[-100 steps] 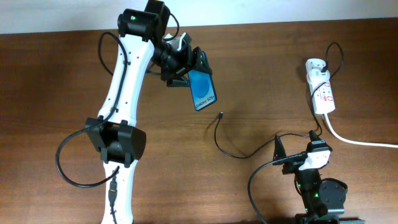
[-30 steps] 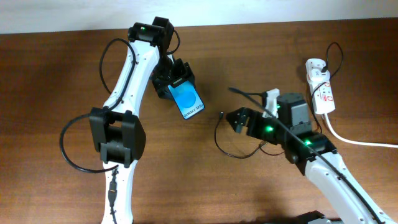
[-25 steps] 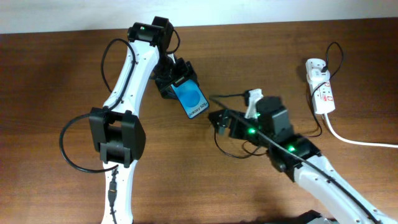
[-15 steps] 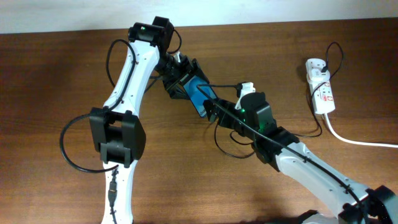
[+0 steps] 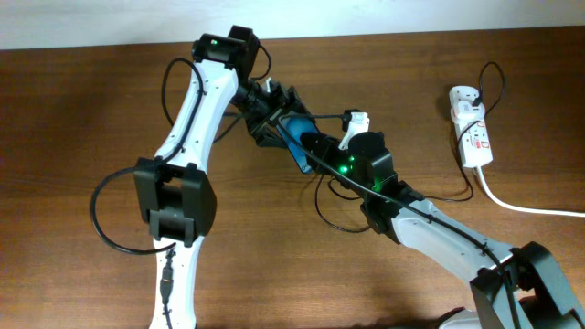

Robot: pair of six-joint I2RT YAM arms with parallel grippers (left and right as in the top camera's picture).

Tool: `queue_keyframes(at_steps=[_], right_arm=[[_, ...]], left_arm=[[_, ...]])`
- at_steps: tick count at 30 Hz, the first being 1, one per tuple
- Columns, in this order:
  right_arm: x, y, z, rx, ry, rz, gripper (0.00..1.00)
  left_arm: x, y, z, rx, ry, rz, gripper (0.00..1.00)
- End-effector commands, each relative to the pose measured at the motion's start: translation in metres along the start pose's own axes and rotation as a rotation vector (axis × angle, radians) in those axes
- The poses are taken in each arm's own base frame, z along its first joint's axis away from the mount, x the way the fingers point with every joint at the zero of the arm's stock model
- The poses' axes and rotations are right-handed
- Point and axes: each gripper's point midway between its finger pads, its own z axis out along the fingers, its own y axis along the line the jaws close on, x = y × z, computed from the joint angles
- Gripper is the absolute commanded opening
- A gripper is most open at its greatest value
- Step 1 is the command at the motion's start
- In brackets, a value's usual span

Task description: Plug charger to phone and switch on socket

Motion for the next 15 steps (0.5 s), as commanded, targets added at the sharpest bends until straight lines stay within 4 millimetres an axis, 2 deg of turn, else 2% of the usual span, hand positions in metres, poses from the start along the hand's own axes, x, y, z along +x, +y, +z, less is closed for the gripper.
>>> queue_keyframes(at_steps=[1, 3, 5, 6, 7, 9, 10, 12, 15], right_arm=[[-0.001, 0.006, 0.002, -0.015, -0.004, -0.011, 0.21], [0.002, 0.009, 0.002, -0.032, 0.014, -0.011, 0.16], [0.004, 0.011, 0.002, -0.043, 0.026, -0.011, 0.12], [0.005, 0.012, 0.002, -0.048, 0.032, -0.011, 0.09], [0.005, 0.012, 0.002, -0.048, 0.032, -0.011, 0.08], [0.004, 0.011, 0.002, -0.047, 0.03, -0.01, 0.04], [0.004, 0.011, 0.002, -0.047, 0.03, -0.009, 0.04], [0.004, 0.01, 0.001, -0.051, 0.042, 0.069, 0.04], [0.001, 0.008, -0.002, -0.089, 0.085, 0.115, 0.04]], left_arm=[[0.015, -0.015, -0.007, 0.046, 0.017, 0.022, 0.32], [0.015, -0.015, -0.007, 0.046, 0.017, 0.022, 0.32], [0.013, -0.016, -0.007, 0.05, 0.007, 0.033, 0.39], [0.01, -0.019, -0.007, 0.058, -0.004, 0.047, 0.52], [0.009, -0.02, -0.008, 0.062, -0.009, 0.054, 0.59], [0.001, -0.02, -0.009, 0.063, -0.039, 0.072, 0.88], [-0.005, -0.018, -0.011, 0.052, -0.063, 0.075, 0.99], [-0.025, -0.005, -0.026, 0.033, -0.132, 0.063, 0.99], [-0.038, 0.009, -0.057, 0.056, -0.177, 0.14, 0.99]])
